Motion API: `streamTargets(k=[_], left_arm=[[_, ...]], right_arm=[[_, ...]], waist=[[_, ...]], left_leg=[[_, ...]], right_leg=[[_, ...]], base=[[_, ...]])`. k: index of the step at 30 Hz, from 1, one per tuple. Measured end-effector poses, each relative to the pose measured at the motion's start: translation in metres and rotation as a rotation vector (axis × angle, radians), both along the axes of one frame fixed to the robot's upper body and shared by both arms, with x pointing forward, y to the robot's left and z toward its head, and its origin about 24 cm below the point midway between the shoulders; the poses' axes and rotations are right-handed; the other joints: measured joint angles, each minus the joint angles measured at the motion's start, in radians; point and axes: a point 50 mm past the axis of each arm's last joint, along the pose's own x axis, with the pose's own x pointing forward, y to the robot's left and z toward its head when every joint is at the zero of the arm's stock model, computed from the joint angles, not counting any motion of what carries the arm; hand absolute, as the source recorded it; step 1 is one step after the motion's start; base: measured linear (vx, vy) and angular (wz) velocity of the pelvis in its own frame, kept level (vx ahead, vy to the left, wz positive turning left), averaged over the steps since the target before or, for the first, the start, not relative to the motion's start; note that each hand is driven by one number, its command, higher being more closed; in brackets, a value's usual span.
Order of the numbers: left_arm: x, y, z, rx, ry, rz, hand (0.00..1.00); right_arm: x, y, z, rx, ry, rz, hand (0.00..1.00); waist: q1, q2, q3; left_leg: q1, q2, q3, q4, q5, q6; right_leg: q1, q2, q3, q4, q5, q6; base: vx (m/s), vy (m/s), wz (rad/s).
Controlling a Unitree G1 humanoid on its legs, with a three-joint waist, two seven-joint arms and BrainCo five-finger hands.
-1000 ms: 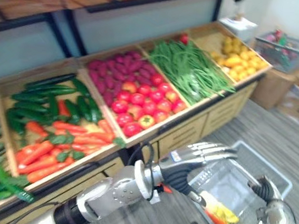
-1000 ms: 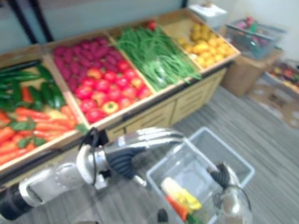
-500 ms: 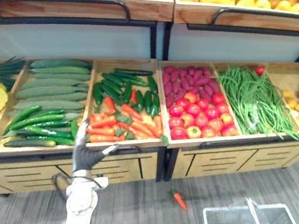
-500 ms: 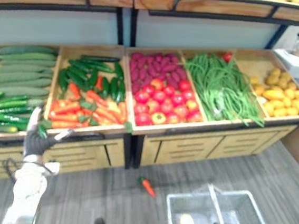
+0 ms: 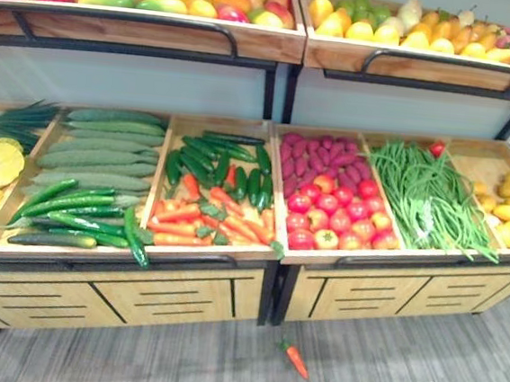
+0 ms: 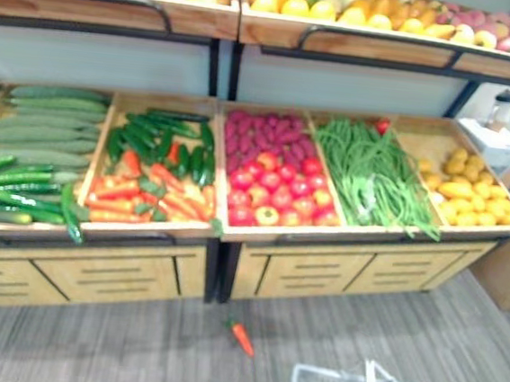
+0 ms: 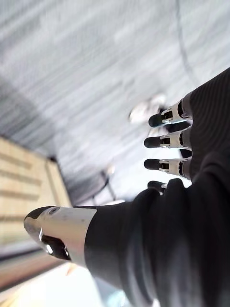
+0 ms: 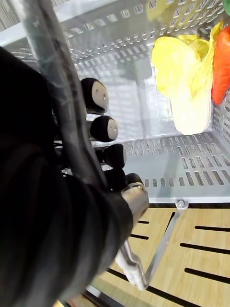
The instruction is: Pick vegetable in the basket
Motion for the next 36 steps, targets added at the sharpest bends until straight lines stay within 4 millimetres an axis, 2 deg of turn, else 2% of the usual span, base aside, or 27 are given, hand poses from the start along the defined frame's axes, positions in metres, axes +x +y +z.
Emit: streamTargets(k=[2, 6, 11, 14, 19, 21, 22, 25, 26, 28, 29, 30, 31, 32, 33, 34, 35, 36], left_arm=[[-0.018, -0.016, -0.015, -0.109, 0.048, 0.034, 0.0], [-0.027, -0.033, -0.032, -0.281, 0.067, -0.021, 0.0], [-0.017, -0.05, -0.043, -0.426, 0.091, -0.212, 0.0], [-0.004, -0.056, -0.046, -0.456, 0.122, -0.381, 0.0], [0.004, -0.06, -0.047, -0.476, 0.154, -0.518, 0.0], [0.008, -0.063, -0.048, -0.488, 0.161, -0.573, 0.0], [0.014, -0.063, -0.048, -0.481, 0.172, -0.628, 0.0], [0.025, -0.062, -0.047, -0.46, 0.19, -0.721, 0.0], [0.03, -0.062, -0.047, -0.452, 0.191, -0.751, 0.0], [0.032, -0.065, -0.047, -0.456, 0.199, -0.78, 0.0], [0.033, -0.067, -0.048, -0.456, 0.214, -0.804, 0.0], [0.035, -0.067, -0.048, -0.454, 0.215, -0.814, 0.0], [0.038, -0.07, -0.048, -0.453, 0.214, -0.835, 0.0], [0.043, -0.069, -0.047, -0.437, 0.213, -0.862, 0.0], [0.044, -0.069, -0.046, -0.43, 0.224, -0.886, 0.0], [0.048, -0.068, -0.045, -0.419, 0.228, -0.92, 0.0], [0.049, -0.068, -0.045, -0.42, 0.235, -0.946, 0.0], [0.05, -0.068, -0.045, -0.421, 0.236, -0.955, 0.0]], right_arm=[[-0.001, 0.002, -0.002, 0.007, 0.008, -0.008, 1.0], [0.005, 0.005, -0.004, 0.019, 0.013, -0.003, 1.0], [0.017, 0.01, -0.006, 0.044, 0.01, 0.088, 1.0], [0.022, 0.011, -0.006, 0.054, 0.013, 0.152, 1.0], [0.028, 0.012, -0.006, 0.058, 0.01, 0.186, 1.0], [0.033, 0.011, -0.005, 0.052, -0.001, 0.19, 1.0], [0.036, 0.01, -0.004, 0.05, -0.01, 0.188, 1.0], [0.037, 0.007, -0.002, 0.038, -0.022, 0.183, 1.0], [0.04, 0.007, -0.001, 0.029, -0.041, 0.185, 1.0], [0.051, 0.008, 0.003, 0.014, -0.088, 0.195, 1.0], [0.058, 0.011, 0.006, 0.008, -0.12, 0.205, 1.0], [0.062, 0.012, 0.007, 0.003, -0.137, 0.216, 1.0], [0.07, 0.014, 0.009, -0.001, -0.16, 0.247, 1.0], [0.081, 0.019, 0.01, 0.006, -0.177, 0.285, 1.0], [0.083, 0.02, 0.01, 0.004, -0.178, 0.297, 1.0], [0.081, 0.017, 0.011, -0.003, -0.169, 0.299, 1.0], [0.083, 0.013, 0.011, -0.01, -0.161, 0.31, 1.0], [0.086, 0.011, 0.012, -0.013, -0.156, 0.318, 1.0]], waist=[[0.0, -0.002, -0.001], [-0.003, -0.002, -0.001], [-0.007, 0.0, 0.0], [-0.01, -0.001, 0.001], [-0.024, -0.002, 0.013], [-0.03, -0.005, 0.039], [-0.035, -0.02, 0.063], [-0.052, -0.017, 0.106], [-0.058, -0.007, 0.121], [-0.056, 0.016, 0.139], [-0.057, 0.027, 0.144], [-0.057, 0.034, 0.15], [-0.053, 0.048, 0.167], [-0.053, 0.029, 0.188], [-0.06, 0.013, 0.191], [-0.057, 0.002, 0.192], [-0.057, 0.005, 0.192], [-0.058, 0.008, 0.191]], left_leg=[[-0.002, -0.001, -0.004, 0.0, 0.0, 0.0], [-0.008, -0.001, -0.01, 0.0, -0.002, -0.002], [0.005, 0.002, 0.015, 0.0, -0.013, -0.015], [0.016, 0.003, 0.034, 0.0, -0.023, -0.02], [0.056, 0.002, 0.07, 0.003, -0.041, -0.022], [0.086, 0.001, 0.098, 0.011, -0.065, -0.029], [0.085, 0.005, 0.103, 0.06, -0.096, -0.028], [0.041, 0.025, 0.121, 0.198, -0.177, -0.023], [0.02, 0.043, 0.144, 0.245, -0.205, -0.022], [0.007, 0.089, 0.215, 0.284, -0.233, -0.02], [0.01, 0.119, 0.28, 0.293, -0.236, -0.01], [0.016, 0.128, 0.311, 0.291, -0.234, 0.001], [0.042, 0.151, 0.382, 0.264, -0.23, 0.019], [0.07, 0.148, 0.487, 0.255, -0.231, 0.033], [0.08, 0.139, 0.52, 0.264, -0.238, 0.041], [0.101, 0.14, 0.589, 0.3, -0.265, 0.056], [0.113, 0.154, 0.651, 0.343, -0.292, 0.061], [0.113, 0.163, 0.678, 0.368, -0.304, 0.061]], right_leg=[[0.004, 0.001, -0.003, -0.006, -0.001, -0.001], [0.0, 0.003, -0.003, -0.007, -0.003, -0.007], [-0.006, 0.005, 0.028, -0.007, -0.005, -0.009], [-0.005, 0.006, 0.046, -0.007, -0.005, -0.009], [0.008, 0.005, 0.085, -0.004, -0.003, -0.005], [0.009, 0.001, 0.115, 0.022, -0.016, -0.007], [0.005, -0.006, 0.125, 0.058, -0.03, -0.012], [-0.032, -0.018, 0.158, 0.131, -0.04, -0.009], [-0.072, -0.012, 0.187, 0.167, -0.024, -0.001], [-0.14, 0.027, 0.229, 0.203, 0.048, -0.018], [-0.184, 0.054, 0.206, 0.205, 0.125, -0.046], [-0.2, 0.064, 0.183, 0.197, 0.163, -0.063], [-0.19, 0.086, 0.106, 0.124, 0.245, -0.095], [-0.225, 0.037, -0.05, 0.279, 0.132, -0.128], [-0.237, -0.004, -0.139, 0.393, 0.057, -0.147], [-0.227, -0.073, -0.289, 0.562, -0.023, -0.168], [-0.209, -0.118, -0.383, 0.644, -0.045, -0.193], [-0.206, -0.132, -0.413, 0.659, -0.047, -0.196]], base=[[0.03, 0.002, 0.06], [0.04, -0.003, 0.03], [0.06, -0.008, -0.16], [0.07, -0.007, -0.18], [0.08, -0.003, -0.26], [0.07, 0.029, -0.37], [0.04, 0.039, -0.28], [0.01, 0.045, -0.31], [-0.02, 0.072, -0.73], [-0.05, 0.1, -1.21], [-0.06, 0.145, -1.26], [-0.07, 0.168, -1.7], [-0.12, 0.149, -1.81], [-0.13, 0.086, -1.77], [-0.11, 0.042, -1.65], [-0.08, 0.039, -1.53], [-0.06, 0.019, -1.56], [-0.03, -0.047, -1.72]])
